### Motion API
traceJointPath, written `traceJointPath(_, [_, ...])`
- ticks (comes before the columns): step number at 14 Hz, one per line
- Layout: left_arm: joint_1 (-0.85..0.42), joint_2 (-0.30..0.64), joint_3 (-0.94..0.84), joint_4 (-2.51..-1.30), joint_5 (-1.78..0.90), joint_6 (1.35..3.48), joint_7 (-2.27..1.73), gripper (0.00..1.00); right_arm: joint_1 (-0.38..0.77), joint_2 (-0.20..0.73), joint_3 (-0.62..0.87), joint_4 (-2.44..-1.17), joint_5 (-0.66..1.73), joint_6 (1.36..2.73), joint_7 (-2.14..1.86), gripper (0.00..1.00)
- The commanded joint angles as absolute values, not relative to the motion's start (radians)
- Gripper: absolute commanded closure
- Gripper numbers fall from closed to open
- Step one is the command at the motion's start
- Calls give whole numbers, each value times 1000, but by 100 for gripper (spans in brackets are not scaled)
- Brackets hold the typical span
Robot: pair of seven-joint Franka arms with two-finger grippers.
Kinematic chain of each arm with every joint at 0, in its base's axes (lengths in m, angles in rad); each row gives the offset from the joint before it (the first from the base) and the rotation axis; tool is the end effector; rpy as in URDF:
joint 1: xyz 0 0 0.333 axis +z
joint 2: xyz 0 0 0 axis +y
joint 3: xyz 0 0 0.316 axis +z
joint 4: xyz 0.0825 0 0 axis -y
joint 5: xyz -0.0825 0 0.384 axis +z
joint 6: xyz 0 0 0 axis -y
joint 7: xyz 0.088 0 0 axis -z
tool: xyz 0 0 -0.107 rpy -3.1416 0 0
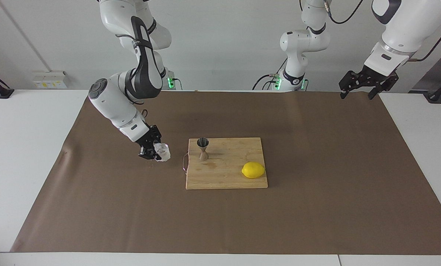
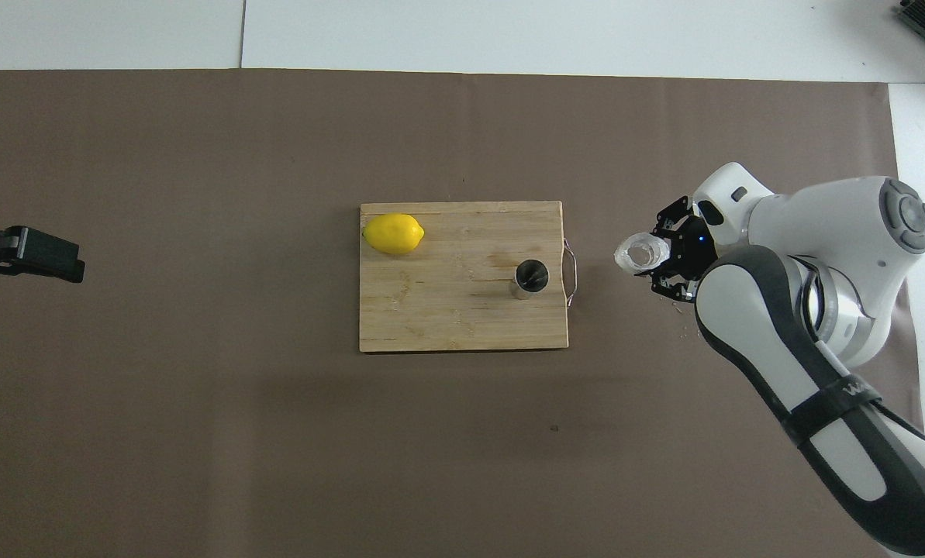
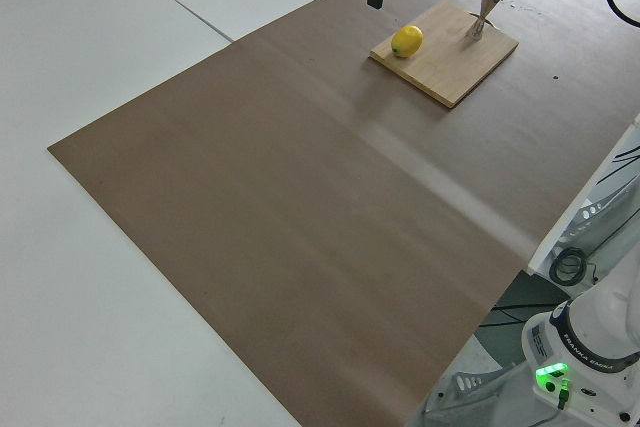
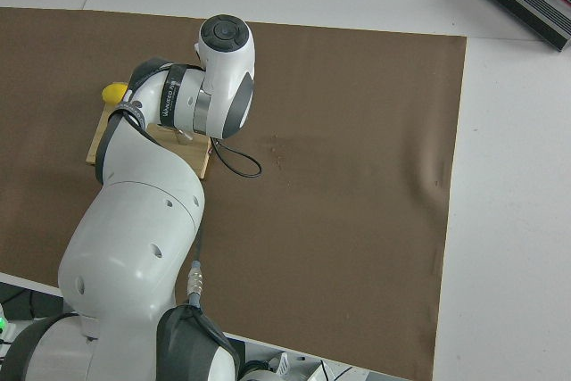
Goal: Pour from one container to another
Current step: 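Grasp the clear glass with the right gripper and lift it, then carry the clear glass with the right gripper above the metal cup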
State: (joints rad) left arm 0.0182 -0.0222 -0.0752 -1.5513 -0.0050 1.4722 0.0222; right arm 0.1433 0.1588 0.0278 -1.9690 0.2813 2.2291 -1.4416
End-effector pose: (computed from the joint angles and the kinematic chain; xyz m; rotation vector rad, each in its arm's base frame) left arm 0.5365 -0.0317 0.6373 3.1355 -0.1247 -0.0895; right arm 0.5899 0.1101 0.4026 -2.2403 -1.9859 -0.3315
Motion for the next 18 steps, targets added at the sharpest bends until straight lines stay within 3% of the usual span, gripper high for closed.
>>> traceJointPath(1, [18, -32, -80, -1563, -15, 1471, 28, 0, 201, 167, 29, -1915, 160, 2194, -1291, 100])
traceJointPath(13, [3, -66, -80, -1620, -17, 1476, 15, 0, 436, 210, 29, -1712, -308, 1954, -899, 100])
traceJointPath(18, [14, -66, -77, -1623, -17, 1470, 17, 0, 488, 215, 29, -1726, -431, 1948, -890, 100])
